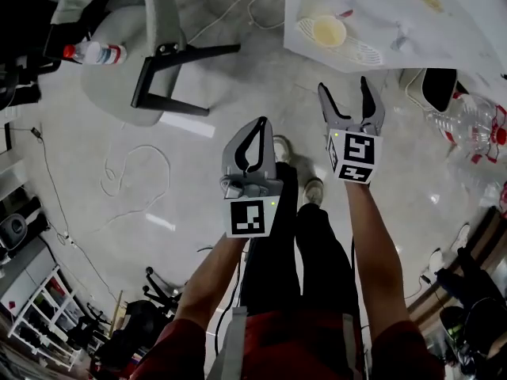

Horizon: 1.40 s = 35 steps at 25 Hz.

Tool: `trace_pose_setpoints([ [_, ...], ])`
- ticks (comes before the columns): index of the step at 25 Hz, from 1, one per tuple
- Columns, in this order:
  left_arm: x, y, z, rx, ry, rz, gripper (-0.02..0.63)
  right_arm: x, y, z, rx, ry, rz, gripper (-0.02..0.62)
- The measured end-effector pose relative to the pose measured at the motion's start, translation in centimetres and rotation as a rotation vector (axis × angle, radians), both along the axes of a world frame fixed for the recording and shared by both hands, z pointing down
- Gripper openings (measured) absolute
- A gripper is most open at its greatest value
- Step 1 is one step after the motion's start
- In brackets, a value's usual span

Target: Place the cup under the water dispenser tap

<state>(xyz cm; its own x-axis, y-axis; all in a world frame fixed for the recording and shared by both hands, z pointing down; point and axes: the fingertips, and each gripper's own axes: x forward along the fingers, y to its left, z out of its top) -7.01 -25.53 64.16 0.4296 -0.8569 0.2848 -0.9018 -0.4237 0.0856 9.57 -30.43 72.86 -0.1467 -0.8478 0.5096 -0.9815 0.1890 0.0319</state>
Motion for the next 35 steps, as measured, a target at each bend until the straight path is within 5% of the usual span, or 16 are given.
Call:
trace_pose_setpoints([
  [22,0.6,13.3,-20.5,0.124,-0.022,-0.071,0.006,-1.3,21.4,-23.0,0.065,-0.104,-0.135,0.360],
  [35,1.0,17.8,-33.4,0.266,-0.026,-0.100,0.006,4.8,23.7,-39.0,0.320,-0.045,-0.098,0.351],
])
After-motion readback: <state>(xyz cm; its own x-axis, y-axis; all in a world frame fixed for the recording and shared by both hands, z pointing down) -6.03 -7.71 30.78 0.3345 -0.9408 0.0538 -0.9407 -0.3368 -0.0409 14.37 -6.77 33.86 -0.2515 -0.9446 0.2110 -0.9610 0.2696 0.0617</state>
